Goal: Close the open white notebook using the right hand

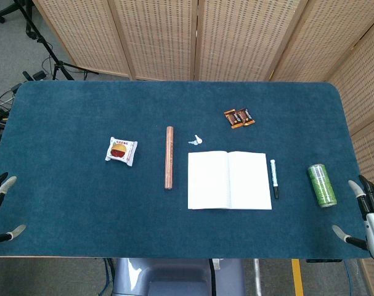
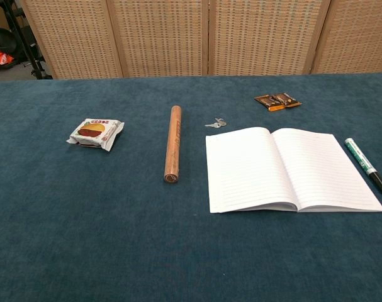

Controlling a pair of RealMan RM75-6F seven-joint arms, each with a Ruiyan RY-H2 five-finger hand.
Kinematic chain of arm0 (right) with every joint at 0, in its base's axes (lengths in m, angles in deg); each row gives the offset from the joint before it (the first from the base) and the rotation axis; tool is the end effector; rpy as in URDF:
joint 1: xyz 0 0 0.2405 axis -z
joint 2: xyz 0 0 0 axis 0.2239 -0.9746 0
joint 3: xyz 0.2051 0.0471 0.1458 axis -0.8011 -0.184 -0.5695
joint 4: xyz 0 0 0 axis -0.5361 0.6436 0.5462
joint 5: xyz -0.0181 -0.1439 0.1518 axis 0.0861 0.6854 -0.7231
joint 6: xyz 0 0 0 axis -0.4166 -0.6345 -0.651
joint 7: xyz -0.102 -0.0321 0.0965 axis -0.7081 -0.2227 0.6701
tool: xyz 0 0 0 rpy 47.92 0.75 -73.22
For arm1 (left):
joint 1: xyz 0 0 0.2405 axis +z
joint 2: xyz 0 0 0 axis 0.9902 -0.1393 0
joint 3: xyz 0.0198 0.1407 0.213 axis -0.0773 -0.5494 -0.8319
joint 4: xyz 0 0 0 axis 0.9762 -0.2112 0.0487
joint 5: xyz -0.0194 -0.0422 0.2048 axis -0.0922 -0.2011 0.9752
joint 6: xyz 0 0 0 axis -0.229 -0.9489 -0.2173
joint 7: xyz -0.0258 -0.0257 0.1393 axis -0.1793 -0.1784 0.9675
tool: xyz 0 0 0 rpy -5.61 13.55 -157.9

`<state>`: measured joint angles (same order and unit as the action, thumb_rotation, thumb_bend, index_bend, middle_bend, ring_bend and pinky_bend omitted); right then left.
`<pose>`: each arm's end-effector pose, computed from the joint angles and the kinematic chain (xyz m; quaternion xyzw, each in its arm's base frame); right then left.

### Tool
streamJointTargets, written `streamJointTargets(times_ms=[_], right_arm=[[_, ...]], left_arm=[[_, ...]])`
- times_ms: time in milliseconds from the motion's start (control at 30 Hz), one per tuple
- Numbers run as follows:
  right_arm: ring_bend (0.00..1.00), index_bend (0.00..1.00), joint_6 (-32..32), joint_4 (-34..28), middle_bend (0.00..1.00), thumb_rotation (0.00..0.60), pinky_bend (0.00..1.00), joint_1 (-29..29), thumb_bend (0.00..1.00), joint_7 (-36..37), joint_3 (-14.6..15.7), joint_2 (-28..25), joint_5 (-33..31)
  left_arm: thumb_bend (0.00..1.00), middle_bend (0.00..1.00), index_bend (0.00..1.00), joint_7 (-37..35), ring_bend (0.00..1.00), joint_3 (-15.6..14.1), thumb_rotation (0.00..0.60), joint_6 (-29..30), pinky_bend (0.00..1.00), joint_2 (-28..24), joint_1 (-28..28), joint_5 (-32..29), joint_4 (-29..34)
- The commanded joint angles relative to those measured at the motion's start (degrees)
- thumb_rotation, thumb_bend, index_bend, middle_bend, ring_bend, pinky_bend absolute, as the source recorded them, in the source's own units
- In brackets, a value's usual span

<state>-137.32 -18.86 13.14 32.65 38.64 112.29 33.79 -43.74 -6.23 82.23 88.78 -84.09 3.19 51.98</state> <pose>-0.3009 -0.1534 0.2012 0.5842 -0.3585 0.4139 0.5991 -0.3013 0.1505 0.1901 -0.6045 -0.4101 -0.3967 0.5559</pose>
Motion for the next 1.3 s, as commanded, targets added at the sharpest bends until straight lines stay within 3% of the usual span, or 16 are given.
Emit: streamJointTargets(times_ms=[33,333,600,733,1000,1300], right_arm=[[0.0,0.0,-0.1,0.3,0.0,0.6,0.0,-0.2,0.0,-1.8,-0.2,0.8,0.0],[0.0,0.0,2.9,0.6,0.0,0.6,0.0,-1.8,0.0,-5.4,0.7,2.3,1.4],[0.0,0.0,11.8,2.2,0.0,0.6,0.0,-9.7,0.0,-10.1,1.9,5.7,10.0],[0.0,0.0,18.8,2.7,0.0,0.6,0.0,-14.8,0.0,-16.2,1.4,10.6,12.4],[0.0,0.0,31.5,2.0,0.0,0.6,0.0,-21.1,0.0,-28.4,-2.2,19.8,4.0],[0.0,0.0,34.8,2.6,0.0,0.6,0.0,-24.1,0.0,-41.5,-5.1,26.7,-4.7]], left_arm=[[0.0,0.0,0.0,-0.1,0.0,0.2,0.6,-0.2,0.0,-0.2,-0.1,-0.5,0.2],[0.0,0.0,0.0,-0.5,0.0,0.3,0.6,-0.4,0.0,-0.4,-0.1,-0.8,0.4],[0.0,0.0,0.0,1.2,0.0,0.7,0.6,-0.9,0.0,0.1,-0.4,-1.8,1.0],[0.0,0.0,0.0,1.5,0.0,1.1,0.6,-1.3,0.0,0.0,-0.5,-2.8,1.5],[0.0,0.0,0.0,-0.3,0.0,1.4,0.6,-1.5,0.0,-0.6,-0.5,-3.8,1.4],[0.0,0.0,0.0,-1.6,0.0,1.2,0.6,-1.5,0.0,-0.9,-0.3,-3.5,0.9]])
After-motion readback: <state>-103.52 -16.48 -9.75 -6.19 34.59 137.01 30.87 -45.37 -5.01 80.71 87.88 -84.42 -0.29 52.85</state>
